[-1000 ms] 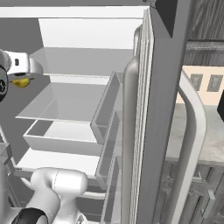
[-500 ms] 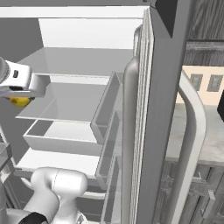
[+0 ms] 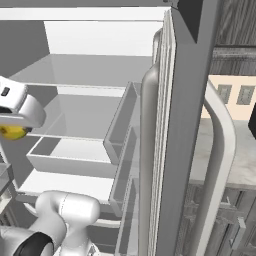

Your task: Gather the lemon and sweet potato from the fridge and place them on a tray on the dining counter. Then gather the fishs from the fridge and place them on the other tray.

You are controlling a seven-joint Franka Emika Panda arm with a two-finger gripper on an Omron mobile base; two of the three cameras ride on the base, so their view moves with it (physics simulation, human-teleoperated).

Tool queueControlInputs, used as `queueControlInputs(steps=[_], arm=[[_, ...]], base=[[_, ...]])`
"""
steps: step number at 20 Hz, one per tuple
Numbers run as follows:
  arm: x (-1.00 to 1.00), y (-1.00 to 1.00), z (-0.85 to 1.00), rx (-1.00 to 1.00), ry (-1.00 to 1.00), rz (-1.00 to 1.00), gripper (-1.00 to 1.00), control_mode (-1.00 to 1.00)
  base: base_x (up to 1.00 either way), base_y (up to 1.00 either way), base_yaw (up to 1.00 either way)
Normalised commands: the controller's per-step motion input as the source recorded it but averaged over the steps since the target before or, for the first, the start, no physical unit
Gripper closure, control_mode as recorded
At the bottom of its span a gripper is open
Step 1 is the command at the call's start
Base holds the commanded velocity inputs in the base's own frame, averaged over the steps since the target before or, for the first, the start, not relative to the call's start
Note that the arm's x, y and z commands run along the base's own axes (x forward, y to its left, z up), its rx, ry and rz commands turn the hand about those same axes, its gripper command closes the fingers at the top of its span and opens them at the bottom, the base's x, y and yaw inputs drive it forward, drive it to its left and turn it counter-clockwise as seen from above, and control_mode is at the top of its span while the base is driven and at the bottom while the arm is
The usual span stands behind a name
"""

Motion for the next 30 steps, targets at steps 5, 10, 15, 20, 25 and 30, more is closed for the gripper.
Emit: queueControlInputs(steps=[5,10,15,20,25,30], arm=[[-0.15,-0.15,-0.35,-0.04,0.01,-0.02,1.0,-1.0],[-0.24,-0.17,-0.36,-0.03,0.0,0.0,1.0,-1.0],[-0.19,-0.02,-0.07,0.0,0.0,-0.01,1.0,-1.0],[0.0,0.0,0.0,0.0,0.0,0.0,1.0,-1.0],[-0.03,0.0,0.0,0.0,-0.01,0.0,1.0,1.0],[0.0,0.0,0.0,0.0,0.0,0.0,1.0,1.0]], base=[[0.0,0.0,0.0],[0.0,0.0,0.0],[0.0,0.0,0.0],[0.0,0.0,0.0],[-0.36,0.04,-0.11],[-0.5,0.14,-0.33]])
